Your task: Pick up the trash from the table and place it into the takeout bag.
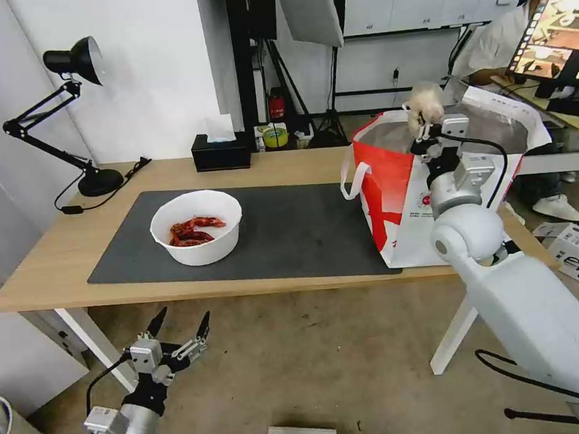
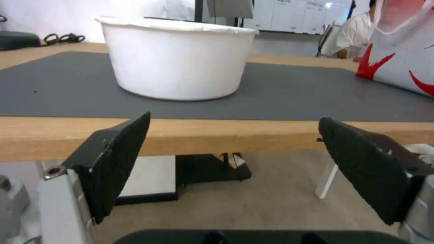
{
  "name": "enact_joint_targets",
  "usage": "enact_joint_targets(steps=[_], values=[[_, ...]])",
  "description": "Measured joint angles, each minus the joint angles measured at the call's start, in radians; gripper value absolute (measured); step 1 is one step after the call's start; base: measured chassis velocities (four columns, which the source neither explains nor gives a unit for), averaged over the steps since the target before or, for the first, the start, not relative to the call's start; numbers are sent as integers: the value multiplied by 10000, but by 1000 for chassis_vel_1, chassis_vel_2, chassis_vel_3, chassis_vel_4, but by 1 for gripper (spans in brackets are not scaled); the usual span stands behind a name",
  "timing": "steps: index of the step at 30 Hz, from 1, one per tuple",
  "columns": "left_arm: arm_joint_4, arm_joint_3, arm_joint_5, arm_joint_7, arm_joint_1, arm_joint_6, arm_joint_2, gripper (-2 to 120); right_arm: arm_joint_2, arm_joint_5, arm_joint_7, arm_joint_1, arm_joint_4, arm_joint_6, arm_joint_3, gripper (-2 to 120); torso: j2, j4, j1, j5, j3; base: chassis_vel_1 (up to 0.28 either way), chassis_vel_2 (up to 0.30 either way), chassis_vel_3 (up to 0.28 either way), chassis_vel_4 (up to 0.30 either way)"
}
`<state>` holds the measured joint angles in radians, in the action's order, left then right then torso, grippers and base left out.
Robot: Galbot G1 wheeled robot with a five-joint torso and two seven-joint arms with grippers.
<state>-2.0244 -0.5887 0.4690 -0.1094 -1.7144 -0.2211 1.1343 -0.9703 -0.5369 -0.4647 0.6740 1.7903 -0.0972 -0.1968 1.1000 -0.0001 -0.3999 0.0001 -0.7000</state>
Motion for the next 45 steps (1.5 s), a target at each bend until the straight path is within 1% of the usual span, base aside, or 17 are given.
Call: enact_joint_targets(steps=[2, 5, 6, 9, 11, 13, 15, 17, 20, 21, 23, 26, 35, 39, 42, 43, 45], values=[[14, 14, 2, -5, 1, 0, 20, 100, 15, -6, -15, 18, 13, -80, -11, 7, 0, 0, 0, 0, 0, 0, 0, 0, 0], [86, 53, 4, -19, 25, 8, 76, 100, 47, -47, -22, 120, 71, -389, -49, 22, 0, 1, 0, -1, 0, 0, 0, 0, 0], [86, 53, 4, -19, 25, 8, 76, 100, 47, -47, -22, 120, 71, -389, -49, 22, 0, 1, 0, -1, 0, 0, 0, 0, 0], [87, 41, 7, -20, 27, 17, 72, 100, 129, -127, -17, 157, 151, -539, -62, 36, 0, 1, 0, -1, 0, 0, 0, 0, 0], [73, 31, 10, -20, 18, 21, 64, 100, 152, -146, -15, 152, 162, -571, -62, 39, 0, 1, 0, -1, 1, 0, 0, 0, 0], [17, 2, 19, -16, -6, 29, 38, 100, 214, -183, -6, 64, 164, -640, -59, 51, 0, 1, 0, -1, 0, 0, 0, 0, 0], [2, -1, 20, -16, -17, 33, 35, 100, 227, -189, -4, 31, 163, -648, -58, 54, 0, 1, 0, -1, 0, 0, 0, 0, 0], [-63, -10, 21, -12, -47, 41, 29, 100, 260, -215, 11, -23, 169, -655, -34, 65, 0, 1, 0, -1, 1, 0, 0, 0, 0], [-115, -13, 21, -8, -64, 49, 29, 100, 281, -239, 26, -29, 196, -658, -21, 72, 0, 1, 0, -1, 0, 0, 0, 0, 0], [-144, -17, 20, -8, -80, 51, 28, 100, 299, -253, 41, -29, 212, -666, -10, 79, 0, 1, 0, 0, 0, 0, 0, 0, 0], [-154, -19, 19, -5, -88, 53, 29, 100, 306, -258, 46, -28, 217, -668, -8, 82, 1, 1, 0, -1, 0, 0, 0, 0, 0], [-196, -44, 16, 0, -128, 55, 28, 100, 353, -288, 103, -27, 251, -670, -1, 97, 0, 1, 0, -1, 0, 0, 0, 0, 0], [-290, -51, 1, 10, -154, 60, 26, 100, 522, -570, 344, -53, 389, -671, 8, 100, 1, 0, -1, 0, 1, 0, 0, 0, 0], [-304, -41, -5, 13, -154, 63, 30, 100, 550, -1088, 769, -53, 529, -503, 17, 100, 0, 0, -1, 0, 0, 0, 0, 0, 0], [-309, -46, -23, 18, -151, 63, 49, 100, 644, -2207, 1934, -41, 1042, -153, 121, 100, 0, 2, -2, -2, 1, 0, 0, 0, 0], [-309, -46, -23, 18, -151, 63, 49, 100, 644, -2207, 1934, -41, 1042, -153, 121, 100, 0, 2, -2, -2, 1, 0, 0, 0, 0], [-309, -108, -28, 20, -146, 61, 54, 100, 886, -2785, 2958, 179, 1592, -189, 254, 100, 1, 2, -1, -3, 1, 0, 0, 0, 0]])
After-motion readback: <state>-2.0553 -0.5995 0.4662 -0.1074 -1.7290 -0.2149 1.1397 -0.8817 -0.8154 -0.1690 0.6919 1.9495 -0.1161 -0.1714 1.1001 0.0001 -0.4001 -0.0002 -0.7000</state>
